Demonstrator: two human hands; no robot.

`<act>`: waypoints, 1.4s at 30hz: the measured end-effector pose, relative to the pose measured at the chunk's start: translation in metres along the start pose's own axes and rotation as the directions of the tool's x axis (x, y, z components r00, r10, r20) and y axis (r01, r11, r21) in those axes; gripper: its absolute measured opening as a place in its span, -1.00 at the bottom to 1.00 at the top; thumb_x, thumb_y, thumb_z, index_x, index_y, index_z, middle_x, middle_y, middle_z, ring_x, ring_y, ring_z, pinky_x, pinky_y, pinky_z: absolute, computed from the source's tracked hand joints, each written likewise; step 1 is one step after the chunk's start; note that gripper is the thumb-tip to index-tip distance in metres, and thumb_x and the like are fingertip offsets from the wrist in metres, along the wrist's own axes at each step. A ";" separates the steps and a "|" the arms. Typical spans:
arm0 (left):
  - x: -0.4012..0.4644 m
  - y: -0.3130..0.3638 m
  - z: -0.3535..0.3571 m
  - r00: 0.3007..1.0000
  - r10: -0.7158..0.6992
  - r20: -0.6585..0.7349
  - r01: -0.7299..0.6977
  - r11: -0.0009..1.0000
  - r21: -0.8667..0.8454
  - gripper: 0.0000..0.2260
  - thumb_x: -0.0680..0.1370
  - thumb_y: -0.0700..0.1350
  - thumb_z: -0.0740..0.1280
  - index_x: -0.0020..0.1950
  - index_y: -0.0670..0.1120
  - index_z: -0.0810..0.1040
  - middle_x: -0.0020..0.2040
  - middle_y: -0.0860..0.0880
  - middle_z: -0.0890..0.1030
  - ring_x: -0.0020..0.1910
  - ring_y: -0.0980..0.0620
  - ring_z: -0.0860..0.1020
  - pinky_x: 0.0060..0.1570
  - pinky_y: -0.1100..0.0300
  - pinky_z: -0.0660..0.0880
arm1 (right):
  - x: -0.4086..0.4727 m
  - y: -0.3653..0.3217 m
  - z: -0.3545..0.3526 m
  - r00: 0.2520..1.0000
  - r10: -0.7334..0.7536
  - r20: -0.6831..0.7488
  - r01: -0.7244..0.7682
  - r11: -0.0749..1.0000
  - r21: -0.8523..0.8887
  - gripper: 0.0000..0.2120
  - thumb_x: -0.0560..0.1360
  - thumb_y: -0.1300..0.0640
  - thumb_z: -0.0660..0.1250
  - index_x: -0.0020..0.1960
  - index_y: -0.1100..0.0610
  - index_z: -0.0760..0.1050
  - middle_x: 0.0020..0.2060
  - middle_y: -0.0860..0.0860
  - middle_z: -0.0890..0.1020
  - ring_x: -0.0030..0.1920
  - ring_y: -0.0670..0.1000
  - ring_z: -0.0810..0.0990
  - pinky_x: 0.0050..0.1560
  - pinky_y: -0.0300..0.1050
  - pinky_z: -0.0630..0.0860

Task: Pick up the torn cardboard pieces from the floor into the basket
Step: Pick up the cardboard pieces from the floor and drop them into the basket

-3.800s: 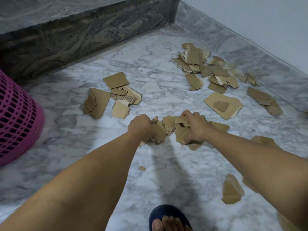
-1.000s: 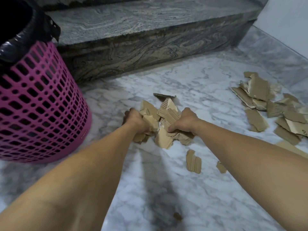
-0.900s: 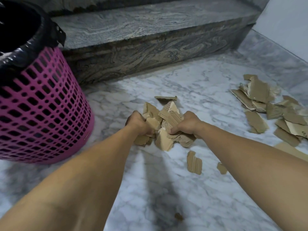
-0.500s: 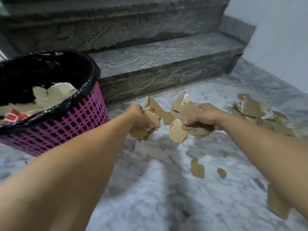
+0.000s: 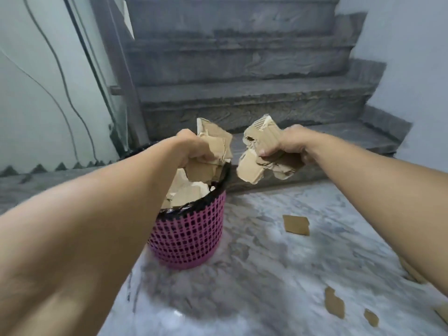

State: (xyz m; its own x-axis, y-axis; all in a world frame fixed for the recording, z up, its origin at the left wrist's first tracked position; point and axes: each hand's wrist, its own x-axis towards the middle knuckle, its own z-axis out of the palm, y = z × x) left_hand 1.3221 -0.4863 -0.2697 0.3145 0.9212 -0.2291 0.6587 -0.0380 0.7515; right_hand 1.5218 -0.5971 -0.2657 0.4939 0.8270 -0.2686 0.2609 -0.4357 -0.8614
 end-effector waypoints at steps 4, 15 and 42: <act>0.000 -0.036 -0.051 0.990 -0.109 -0.093 0.109 0.994 -0.014 -0.56 0.44 -0.25 0.48 0.25 -0.26 0.41 0.07 -0.19 0.56 -0.05 -0.18 0.59 -0.07 -0.06 0.60 | 0.007 -0.038 0.059 0.999 -0.024 0.034 0.021 0.996 0.088 -0.65 0.25 0.35 0.59 -0.07 0.34 0.51 -0.42 0.20 0.66 -0.48 0.14 0.64 -0.47 0.06 0.59; 0.007 -0.156 -0.058 0.890 0.047 -0.453 0.157 0.902 0.402 -0.36 0.44 0.05 0.41 0.42 -0.18 0.29 0.41 -0.22 0.33 0.43 -0.21 0.27 0.44 -0.09 0.19 | 0.029 -0.007 0.165 0.920 -0.305 -0.244 0.144 0.846 -0.513 -0.51 0.40 0.11 0.46 0.29 0.15 0.44 0.25 0.13 0.49 0.29 0.17 0.44 0.17 -0.03 0.45; 0.011 -0.071 0.082 0.983 0.068 0.171 -0.107 0.969 0.225 0.57 -0.14 0.40 0.52 0.49 -0.12 -0.47 0.50 -0.09 -0.47 0.54 -0.20 -0.26 0.51 -0.18 -0.07 | 0.021 0.099 -0.016 0.949 -0.026 -0.315 -0.064 0.961 -0.271 -0.44 0.48 0.14 0.37 0.43 0.26 0.35 0.38 0.16 0.45 0.39 0.17 0.40 0.34 -0.04 0.37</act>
State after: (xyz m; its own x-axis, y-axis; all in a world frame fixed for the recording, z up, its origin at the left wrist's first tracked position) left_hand 1.3351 -0.5048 -0.3760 0.4711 0.8367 -0.2794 0.7580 -0.2219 0.6134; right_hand 1.5709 -0.6283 -0.3498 0.7233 0.6838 -0.0965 0.4438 -0.5673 -0.6937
